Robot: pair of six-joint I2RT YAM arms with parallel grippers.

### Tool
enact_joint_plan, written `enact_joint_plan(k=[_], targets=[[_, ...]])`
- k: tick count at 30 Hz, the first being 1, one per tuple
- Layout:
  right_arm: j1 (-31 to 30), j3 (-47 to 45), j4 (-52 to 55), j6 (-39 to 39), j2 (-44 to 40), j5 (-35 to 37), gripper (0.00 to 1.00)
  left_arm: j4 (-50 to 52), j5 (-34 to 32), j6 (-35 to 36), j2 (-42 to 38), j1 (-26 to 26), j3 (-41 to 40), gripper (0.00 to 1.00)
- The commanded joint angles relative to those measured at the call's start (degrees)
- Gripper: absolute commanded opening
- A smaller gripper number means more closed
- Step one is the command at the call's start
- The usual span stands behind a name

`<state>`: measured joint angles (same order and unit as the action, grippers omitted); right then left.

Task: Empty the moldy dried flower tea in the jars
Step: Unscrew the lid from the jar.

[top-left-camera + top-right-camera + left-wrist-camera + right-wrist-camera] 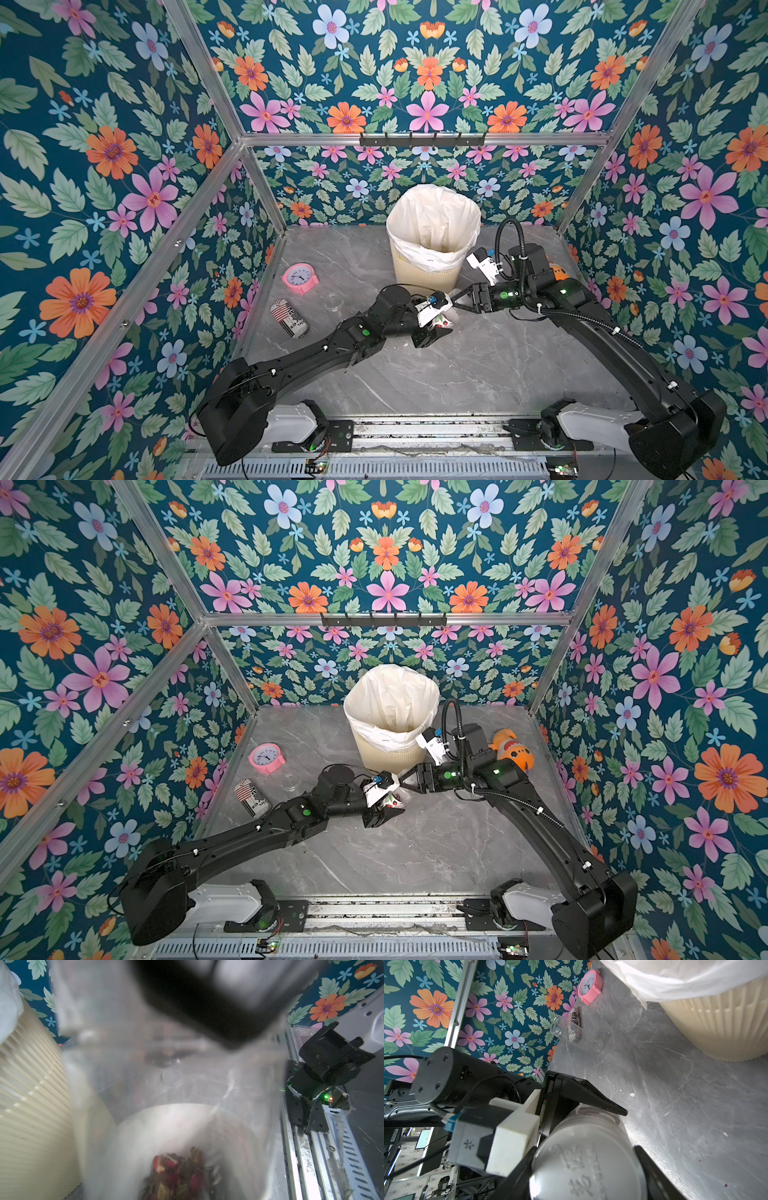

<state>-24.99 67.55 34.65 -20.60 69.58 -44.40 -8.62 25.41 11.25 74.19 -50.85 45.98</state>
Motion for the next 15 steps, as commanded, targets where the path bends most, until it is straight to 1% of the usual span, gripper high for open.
enact_joint_plan(k=[1, 6, 9, 11, 15], targets=[[-0.1, 0.3, -0.9, -0.3, -0.6, -1.6, 0.65, -1.3, 0.4, 0.3, -0.3, 0.2, 0.0, 0.58], [-0.1, 2.3, 2.1, 1.1, 0.4, 0.0, 0.74, 1.8, 2.5, 2.1, 0.6, 0.2, 1.5, 0.58], [0.0, 3.9, 4.6, 2.5, 1.3, 0.8, 0.74, 3.6, 2.9, 3.1, 1.0, 0.2, 2.0, 0.58], [0.0, 4.6, 5.8, 3.5, 1.8, 0.4, 0.71, 4.8, 2.7, 3.8, 1.0, 0.2, 2.2, 0.58], [0.0, 5.0, 7.8, 5.6, 2.3, -1.0, 0.58, 5.7, 4.5, 3.9, 0.5, 0.4, 2.4, 0.58]])
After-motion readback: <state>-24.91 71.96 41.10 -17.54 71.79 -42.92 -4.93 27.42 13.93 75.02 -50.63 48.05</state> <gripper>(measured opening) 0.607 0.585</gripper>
